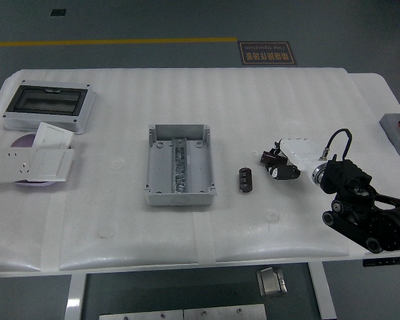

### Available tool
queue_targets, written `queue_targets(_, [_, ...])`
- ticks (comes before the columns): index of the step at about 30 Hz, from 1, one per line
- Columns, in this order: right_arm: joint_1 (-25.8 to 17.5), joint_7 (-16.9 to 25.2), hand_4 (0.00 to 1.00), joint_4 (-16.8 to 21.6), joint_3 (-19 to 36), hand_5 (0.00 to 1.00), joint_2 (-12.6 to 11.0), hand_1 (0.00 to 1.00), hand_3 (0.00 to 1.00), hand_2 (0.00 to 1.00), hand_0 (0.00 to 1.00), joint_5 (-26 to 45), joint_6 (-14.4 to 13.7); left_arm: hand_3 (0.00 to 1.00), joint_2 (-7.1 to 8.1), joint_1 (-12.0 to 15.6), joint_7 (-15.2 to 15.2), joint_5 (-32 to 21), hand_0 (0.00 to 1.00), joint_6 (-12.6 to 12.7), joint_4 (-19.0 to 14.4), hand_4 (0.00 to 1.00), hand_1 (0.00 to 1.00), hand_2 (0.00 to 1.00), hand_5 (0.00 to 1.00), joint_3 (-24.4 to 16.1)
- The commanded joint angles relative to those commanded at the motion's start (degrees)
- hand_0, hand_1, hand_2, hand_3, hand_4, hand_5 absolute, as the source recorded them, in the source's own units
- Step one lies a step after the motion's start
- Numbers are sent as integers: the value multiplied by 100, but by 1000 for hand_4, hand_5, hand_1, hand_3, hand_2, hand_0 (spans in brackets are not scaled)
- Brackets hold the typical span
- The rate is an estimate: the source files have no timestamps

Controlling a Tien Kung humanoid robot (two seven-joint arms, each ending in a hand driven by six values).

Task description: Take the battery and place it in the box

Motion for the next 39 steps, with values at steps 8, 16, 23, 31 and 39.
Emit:
queue_targets(8, [-253, 45, 480, 851, 716, 17, -18, 454, 558, 373, 720, 310, -188, 629, 2, 15, 11, 65, 684, -4, 0, 624, 716, 665, 201, -62])
queue_targets(16, [-453, 343, 496, 1962, 673, 42, 421, 445, 560, 373, 707, 1079, -548, 629, -5, 30, 8, 101, 684, -3, 0, 626, 714, 666, 203, -84])
queue_targets(23, [-484, 292, 503, 2215, 535, 49, 718, 438, 557, 371, 692, 759, -569, 630, -4, 31, 9, 109, 684, -6, 0, 627, 715, 665, 204, -83])
queue_targets(31, [-388, 167, 482, 1936, 863, 43, 455, 464, 620, 428, 724, 207, -498, 630, -11, 36, 28, 116, 683, -15, 0, 629, 712, 665, 210, -103])
queue_targets(39, [-40, -363, 410, 1149, 552, 122, 409, 496, 665, 540, 738, -120, 321, 631, -24, 24, 27, 86, 682, -8, 0, 632, 712, 666, 214, -107])
